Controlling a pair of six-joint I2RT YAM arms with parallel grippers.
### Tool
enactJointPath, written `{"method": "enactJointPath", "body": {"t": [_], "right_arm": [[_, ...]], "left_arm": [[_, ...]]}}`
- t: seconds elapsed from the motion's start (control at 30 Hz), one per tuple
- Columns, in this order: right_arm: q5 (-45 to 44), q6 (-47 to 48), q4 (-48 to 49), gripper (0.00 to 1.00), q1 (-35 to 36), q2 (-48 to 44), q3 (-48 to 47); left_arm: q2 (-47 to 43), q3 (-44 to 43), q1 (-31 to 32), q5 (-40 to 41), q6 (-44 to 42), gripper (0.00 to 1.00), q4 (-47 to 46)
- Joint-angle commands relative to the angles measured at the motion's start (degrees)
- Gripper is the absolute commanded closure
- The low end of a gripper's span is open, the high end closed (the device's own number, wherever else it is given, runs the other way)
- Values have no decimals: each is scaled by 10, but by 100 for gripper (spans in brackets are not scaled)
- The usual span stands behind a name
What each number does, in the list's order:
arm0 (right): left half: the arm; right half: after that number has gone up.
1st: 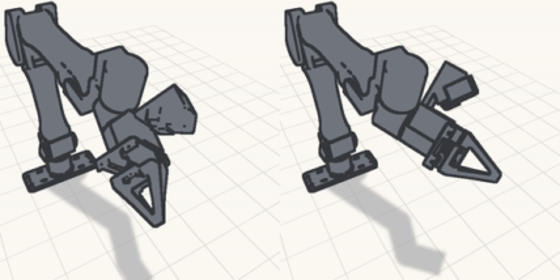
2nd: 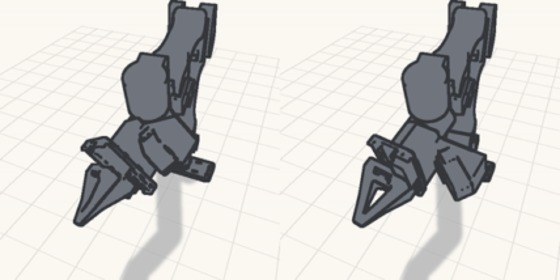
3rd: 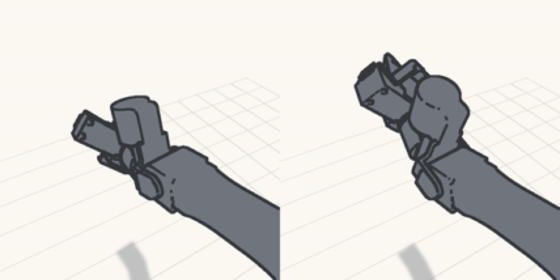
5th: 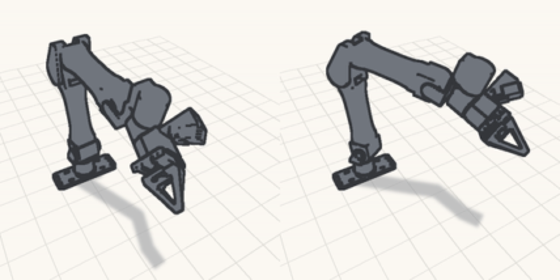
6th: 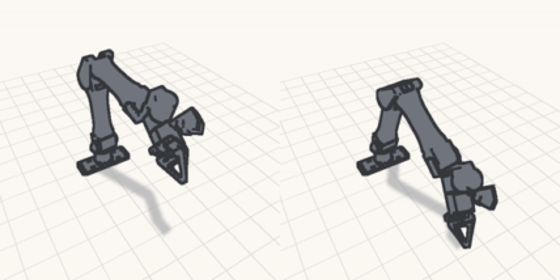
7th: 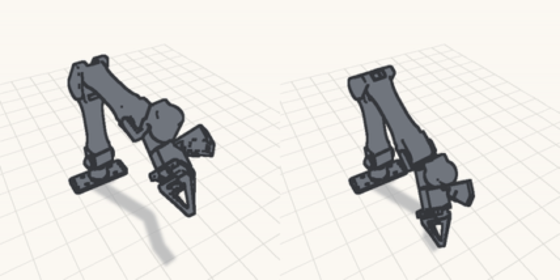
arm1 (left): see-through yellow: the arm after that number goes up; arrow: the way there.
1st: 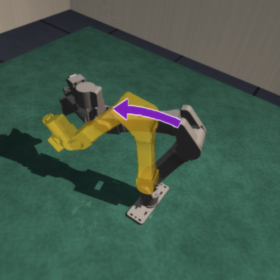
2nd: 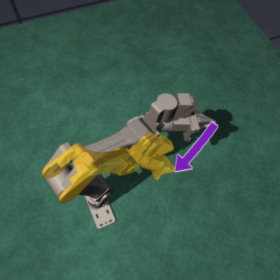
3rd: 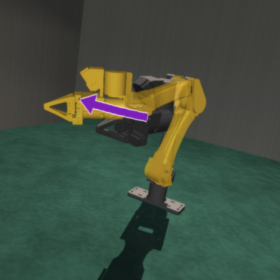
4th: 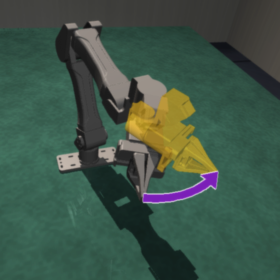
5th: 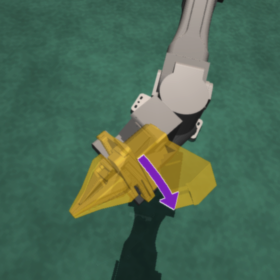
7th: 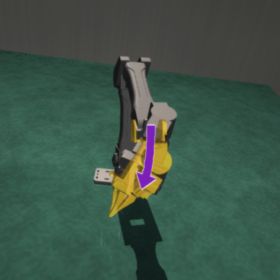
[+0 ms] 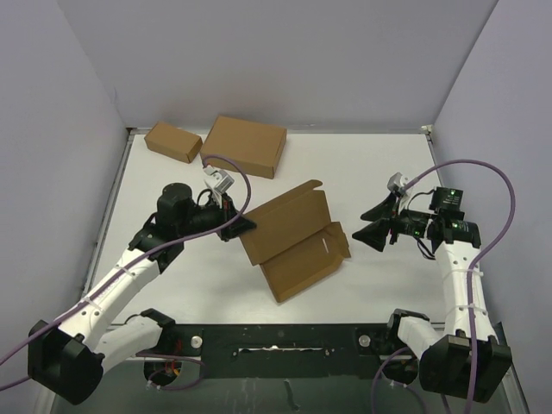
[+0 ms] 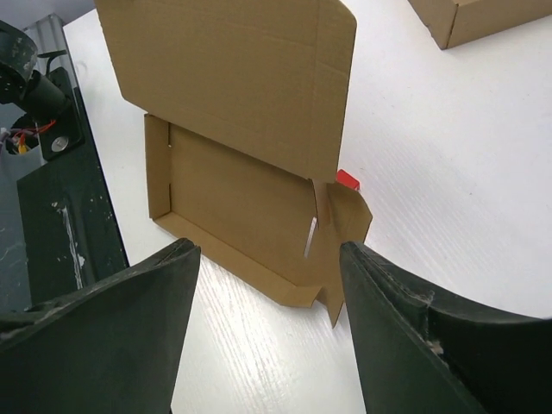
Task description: Fold the paper box
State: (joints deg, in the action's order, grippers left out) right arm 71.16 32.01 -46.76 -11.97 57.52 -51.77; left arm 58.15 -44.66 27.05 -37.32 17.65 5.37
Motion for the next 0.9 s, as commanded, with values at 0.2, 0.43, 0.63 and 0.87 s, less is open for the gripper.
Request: {"method": "enactJointPath", "body": {"t": [0.2,0.43,0.63,0.87], "right_arm": [[-12,9,18,33,-3,18,2],[-26,42,-10,32,-3,45,-13],[-34,71,-40,31,-3,63,-30],[-47,81,-40,31,-3,68,-29]], "left_arm": [[-25,-5,-9,-9,20,100,-12],[-33,15,-10,-7,22,100,-8],[-34,16,-13,-8,24,100,-8],[-38,20,-15,-9,26,100,-7]]}}
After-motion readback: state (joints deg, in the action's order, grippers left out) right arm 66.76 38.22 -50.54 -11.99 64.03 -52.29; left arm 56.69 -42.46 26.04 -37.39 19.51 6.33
